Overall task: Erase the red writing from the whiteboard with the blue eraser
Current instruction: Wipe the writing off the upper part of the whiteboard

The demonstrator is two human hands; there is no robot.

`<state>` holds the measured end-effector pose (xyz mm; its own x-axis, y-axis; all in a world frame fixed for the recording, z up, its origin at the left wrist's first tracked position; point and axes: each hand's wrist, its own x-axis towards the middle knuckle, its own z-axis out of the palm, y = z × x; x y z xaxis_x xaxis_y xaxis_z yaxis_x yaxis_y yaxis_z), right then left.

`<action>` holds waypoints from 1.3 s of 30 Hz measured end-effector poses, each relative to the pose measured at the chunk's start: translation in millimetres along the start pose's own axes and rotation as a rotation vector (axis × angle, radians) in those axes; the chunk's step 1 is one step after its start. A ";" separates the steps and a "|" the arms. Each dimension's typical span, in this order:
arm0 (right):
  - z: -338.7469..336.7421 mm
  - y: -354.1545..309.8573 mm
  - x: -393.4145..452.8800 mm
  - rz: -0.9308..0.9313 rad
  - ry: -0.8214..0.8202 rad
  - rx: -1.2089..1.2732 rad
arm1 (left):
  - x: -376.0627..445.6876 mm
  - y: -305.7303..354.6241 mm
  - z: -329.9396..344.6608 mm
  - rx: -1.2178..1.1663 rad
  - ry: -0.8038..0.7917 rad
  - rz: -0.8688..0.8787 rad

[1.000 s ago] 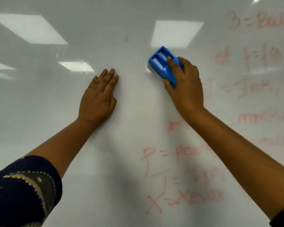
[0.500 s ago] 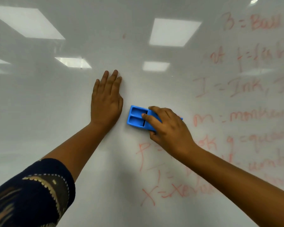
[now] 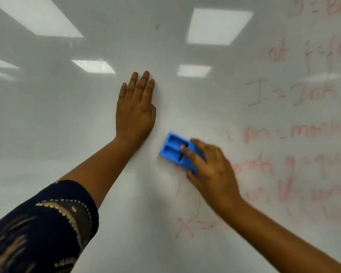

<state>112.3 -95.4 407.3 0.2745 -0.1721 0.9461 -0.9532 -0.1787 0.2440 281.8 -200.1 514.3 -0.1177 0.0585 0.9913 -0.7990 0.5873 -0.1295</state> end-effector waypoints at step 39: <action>25.7 -4.7 -114.7 -0.359 -0.116 -0.024 | -3.8 -0.2 -0.5 0.012 -0.005 0.026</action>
<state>88.6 -99.7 292.2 0.6031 -0.2118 0.7690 -0.7958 -0.2254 0.5621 282.7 -200.0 510.6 -0.1409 0.0695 0.9876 -0.8025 0.5761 -0.1551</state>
